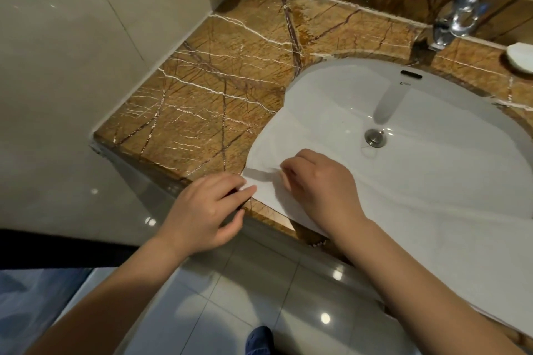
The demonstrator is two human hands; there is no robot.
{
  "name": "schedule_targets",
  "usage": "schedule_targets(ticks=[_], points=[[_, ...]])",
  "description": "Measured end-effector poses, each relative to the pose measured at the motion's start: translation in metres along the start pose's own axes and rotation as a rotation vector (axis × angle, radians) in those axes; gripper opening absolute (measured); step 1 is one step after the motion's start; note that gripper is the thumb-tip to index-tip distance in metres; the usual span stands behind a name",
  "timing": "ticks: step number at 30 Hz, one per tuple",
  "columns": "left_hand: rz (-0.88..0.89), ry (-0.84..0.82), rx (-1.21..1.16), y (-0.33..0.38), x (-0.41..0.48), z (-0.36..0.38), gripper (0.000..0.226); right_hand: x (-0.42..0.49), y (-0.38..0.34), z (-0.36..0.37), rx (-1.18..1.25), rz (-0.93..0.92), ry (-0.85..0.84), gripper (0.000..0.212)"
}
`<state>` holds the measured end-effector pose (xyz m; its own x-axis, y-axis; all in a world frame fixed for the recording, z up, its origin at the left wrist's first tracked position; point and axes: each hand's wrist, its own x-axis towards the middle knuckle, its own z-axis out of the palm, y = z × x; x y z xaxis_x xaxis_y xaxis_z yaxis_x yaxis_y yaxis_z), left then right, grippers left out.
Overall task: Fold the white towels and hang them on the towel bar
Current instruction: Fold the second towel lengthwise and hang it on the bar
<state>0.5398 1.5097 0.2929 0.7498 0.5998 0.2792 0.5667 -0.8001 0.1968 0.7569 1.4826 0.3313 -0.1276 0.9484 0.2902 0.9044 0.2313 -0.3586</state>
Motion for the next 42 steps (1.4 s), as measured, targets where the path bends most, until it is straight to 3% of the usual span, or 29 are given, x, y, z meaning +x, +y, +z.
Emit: schedule_targets(ticks=[3,8,14,18,22,28,34,42], points=[[0.004,-0.027,0.027,-0.001,-0.003,0.000,0.036,-0.008,-0.002,-0.007,0.020,-0.031,0.003,0.006],[-0.011,0.009,0.013,-0.002,-0.008,0.001,0.033,-0.018,-0.009,0.012,-0.084,-0.054,-0.187,0.013],[0.001,0.006,-0.005,-0.006,-0.019,0.002,0.041,-0.014,-0.015,0.024,-0.164,-0.135,-0.091,0.016],[0.010,0.013,0.017,-0.009,-0.019,0.002,0.040,-0.011,-0.024,0.026,-0.100,-0.110,-0.030,0.006],[0.021,0.029,0.022,-0.010,-0.017,0.000,0.034,-0.019,-0.029,0.030,-0.114,-0.108,-0.079,0.004],[-0.039,0.203,-0.012,-0.006,-0.004,-0.007,0.021,-0.026,-0.028,0.037,-0.103,-0.106,-0.002,0.009],[0.127,-0.048,-0.019,-0.004,0.027,-0.004,0.024,-0.039,-0.022,0.026,-0.102,-0.103,0.014,0.012],[0.251,-0.066,0.062,-0.001,0.043,-0.005,0.032,-0.091,0.007,0.000,-0.062,0.180,0.097,0.016]])
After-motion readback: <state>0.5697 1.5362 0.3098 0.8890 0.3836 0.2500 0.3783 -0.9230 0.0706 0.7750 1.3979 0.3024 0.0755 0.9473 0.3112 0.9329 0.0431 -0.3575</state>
